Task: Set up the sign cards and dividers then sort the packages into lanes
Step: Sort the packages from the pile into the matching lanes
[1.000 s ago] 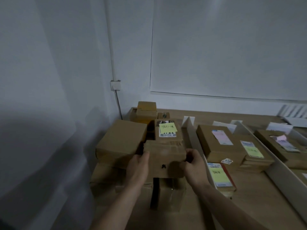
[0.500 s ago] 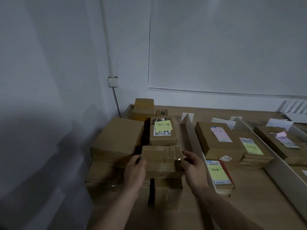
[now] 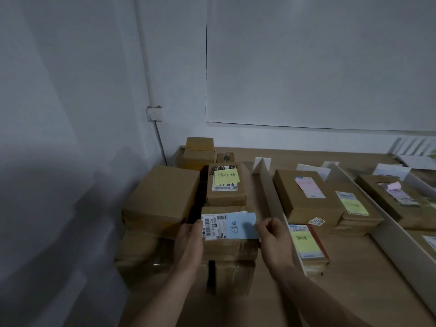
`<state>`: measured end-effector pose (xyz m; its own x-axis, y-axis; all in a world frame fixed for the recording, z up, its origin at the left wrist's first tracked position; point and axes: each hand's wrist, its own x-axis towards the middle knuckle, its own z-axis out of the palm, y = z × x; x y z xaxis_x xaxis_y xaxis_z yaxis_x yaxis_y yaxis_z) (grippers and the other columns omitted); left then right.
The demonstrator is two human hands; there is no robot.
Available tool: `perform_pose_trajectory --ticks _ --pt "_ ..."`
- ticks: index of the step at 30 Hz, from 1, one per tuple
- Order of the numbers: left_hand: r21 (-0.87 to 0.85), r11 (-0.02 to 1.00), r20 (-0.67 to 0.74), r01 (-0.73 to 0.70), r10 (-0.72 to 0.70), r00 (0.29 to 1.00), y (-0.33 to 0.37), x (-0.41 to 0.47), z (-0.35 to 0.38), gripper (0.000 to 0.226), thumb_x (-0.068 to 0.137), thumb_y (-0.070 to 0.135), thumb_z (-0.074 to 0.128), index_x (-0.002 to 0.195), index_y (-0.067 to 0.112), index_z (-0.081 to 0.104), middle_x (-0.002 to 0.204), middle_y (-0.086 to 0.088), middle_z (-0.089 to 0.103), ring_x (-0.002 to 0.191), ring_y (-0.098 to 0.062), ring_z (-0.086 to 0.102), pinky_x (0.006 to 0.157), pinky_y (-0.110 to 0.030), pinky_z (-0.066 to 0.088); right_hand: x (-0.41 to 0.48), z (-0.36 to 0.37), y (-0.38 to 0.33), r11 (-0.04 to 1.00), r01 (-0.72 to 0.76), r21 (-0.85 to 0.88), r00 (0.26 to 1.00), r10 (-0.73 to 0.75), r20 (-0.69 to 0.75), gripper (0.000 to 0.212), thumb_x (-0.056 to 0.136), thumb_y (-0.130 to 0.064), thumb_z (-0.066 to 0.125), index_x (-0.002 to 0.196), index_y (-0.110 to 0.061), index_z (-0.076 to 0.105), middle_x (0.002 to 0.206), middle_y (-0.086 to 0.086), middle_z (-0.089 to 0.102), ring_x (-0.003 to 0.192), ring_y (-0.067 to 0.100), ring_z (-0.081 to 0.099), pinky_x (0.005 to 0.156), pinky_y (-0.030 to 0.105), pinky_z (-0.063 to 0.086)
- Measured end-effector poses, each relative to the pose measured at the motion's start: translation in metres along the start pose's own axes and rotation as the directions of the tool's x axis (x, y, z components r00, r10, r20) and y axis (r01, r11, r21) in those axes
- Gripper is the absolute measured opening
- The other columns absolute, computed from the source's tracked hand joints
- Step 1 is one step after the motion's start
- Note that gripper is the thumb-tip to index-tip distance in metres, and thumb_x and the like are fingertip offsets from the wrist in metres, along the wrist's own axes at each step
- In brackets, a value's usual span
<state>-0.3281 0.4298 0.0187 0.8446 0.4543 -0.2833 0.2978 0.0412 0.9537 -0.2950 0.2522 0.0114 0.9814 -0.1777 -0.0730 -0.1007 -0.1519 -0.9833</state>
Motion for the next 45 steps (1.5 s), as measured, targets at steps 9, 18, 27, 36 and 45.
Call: perform_pose_trajectory --ticks 9,18,27,36,45 --pt "0.077 0.996 0.053 -0.035 0.031 0.998 -0.002 0.0 -0.002 0.004 0.1 0.027 0.056 0.098 0.028 0.059 0.099 0.003 0.066 0.088 -0.012 0.062 0.064 -0.027 0.043 -0.001 0.0 -0.002 0.997 -0.07 -0.046 0.997 0.072 0.04 0.037 0.095 -0.006 0.061 0.129 -0.021 0.055 0.115 0.001 0.066 0.098 0.008 0.064 0.07 0.022 0.055" --pt "-0.022 1.0 0.096 -0.014 0.016 0.995 -0.005 0.003 -0.001 0.016 0.097 0.021 0.06 0.1 0.037 0.061 0.103 0.0 0.073 0.095 -0.018 0.071 0.082 -0.047 0.061 0.0 0.004 0.001 0.985 -0.173 0.011 0.979 0.171 0.11 0.065 0.096 -0.017 0.063 0.155 -0.023 0.036 0.124 0.003 0.058 0.103 0.022 0.066 0.082 0.039 0.061" --pt "-0.09 0.993 0.112 -0.076 0.086 0.99 -0.001 -0.009 0.015 0.015 0.098 0.02 0.057 0.106 0.033 0.059 0.102 0.001 0.073 0.094 -0.015 0.071 0.07 -0.032 0.055 -0.012 -0.014 -0.006 0.984 -0.112 0.138 0.993 0.117 -0.026 0.039 0.086 -0.025 0.061 0.124 -0.033 0.062 0.113 0.0 0.068 0.106 0.025 0.066 0.088 0.049 0.058" --pt "-0.056 0.99 0.201 -0.132 0.141 0.969 0.012 -0.058 0.075 0.02 0.083 0.043 0.06 0.102 0.037 0.061 0.099 0.007 0.073 0.093 -0.015 0.072 0.082 -0.045 0.059 -0.028 -0.093 -0.008 0.972 -0.067 0.226 0.977 0.11 -0.182 0.039 0.071 -0.036 0.06 0.11 -0.036 0.064 0.112 0.005 0.068 0.105 0.029 0.064 0.085 0.051 0.056" --pt "-0.114 0.978 0.347 -0.174 0.204 0.915 0.012 -0.176 0.206 0.016 0.09 0.014 0.056 0.098 0.026 0.065 0.095 0.003 0.075 0.091 -0.018 0.071 0.071 -0.037 0.054 -0.064 -0.269 0.005 0.964 0.034 0.262 0.938 0.06 -0.341 0.033 0.071 -0.032 0.056 0.103 -0.035 0.065 0.103 -0.004 0.071 0.099 0.022 0.066 0.087 0.051 0.054"
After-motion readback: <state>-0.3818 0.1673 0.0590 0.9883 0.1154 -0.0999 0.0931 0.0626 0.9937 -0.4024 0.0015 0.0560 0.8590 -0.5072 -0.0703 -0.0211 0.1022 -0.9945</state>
